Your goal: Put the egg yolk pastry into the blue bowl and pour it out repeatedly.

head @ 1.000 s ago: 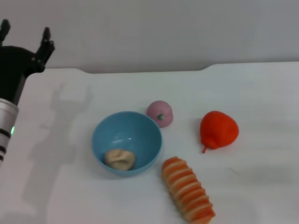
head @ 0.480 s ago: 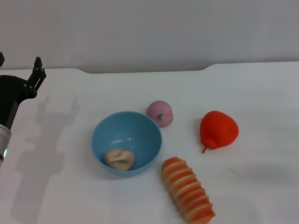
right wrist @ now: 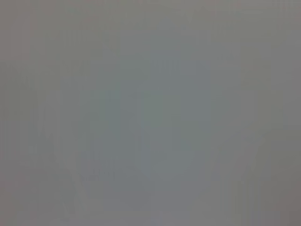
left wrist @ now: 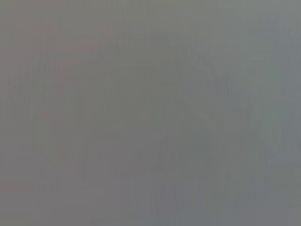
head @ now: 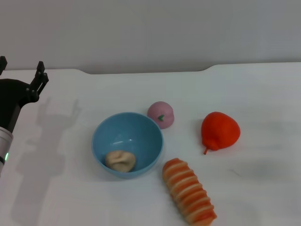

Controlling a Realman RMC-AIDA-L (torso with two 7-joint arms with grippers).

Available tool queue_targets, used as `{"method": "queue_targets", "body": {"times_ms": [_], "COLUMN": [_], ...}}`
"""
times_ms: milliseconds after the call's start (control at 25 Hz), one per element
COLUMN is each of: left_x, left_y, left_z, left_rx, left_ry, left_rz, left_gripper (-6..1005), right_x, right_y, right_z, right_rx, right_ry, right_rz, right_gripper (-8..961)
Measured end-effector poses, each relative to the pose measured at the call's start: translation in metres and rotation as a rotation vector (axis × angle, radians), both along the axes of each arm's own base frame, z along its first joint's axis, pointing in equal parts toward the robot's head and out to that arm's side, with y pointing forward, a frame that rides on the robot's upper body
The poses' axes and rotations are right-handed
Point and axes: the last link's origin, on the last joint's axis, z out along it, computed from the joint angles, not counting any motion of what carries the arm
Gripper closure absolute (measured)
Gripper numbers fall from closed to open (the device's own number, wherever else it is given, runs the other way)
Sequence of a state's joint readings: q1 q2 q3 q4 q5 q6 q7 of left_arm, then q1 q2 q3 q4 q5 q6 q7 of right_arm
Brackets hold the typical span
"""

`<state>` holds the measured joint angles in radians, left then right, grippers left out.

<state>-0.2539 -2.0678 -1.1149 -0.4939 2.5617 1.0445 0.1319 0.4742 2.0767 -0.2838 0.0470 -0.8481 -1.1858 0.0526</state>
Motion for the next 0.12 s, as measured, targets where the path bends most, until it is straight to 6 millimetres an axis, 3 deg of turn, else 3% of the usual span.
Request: {"method": "queue_targets", "body": {"times_ms": [120], "left_x": [0.0006], "left_y": [0.0007], "left_z": [-0.0001], "left_rx": [-0.001], "left_ry": [0.000], "left_rz": [-0.001], "left_gripper": [141], "right_x": [-0.0074], "right_y": [0.0045], "right_z": [-0.0057], "right_rx": [-0.043], "right_ry": [-0.012], "right_rz": [0.040], "right_gripper": [609]}}
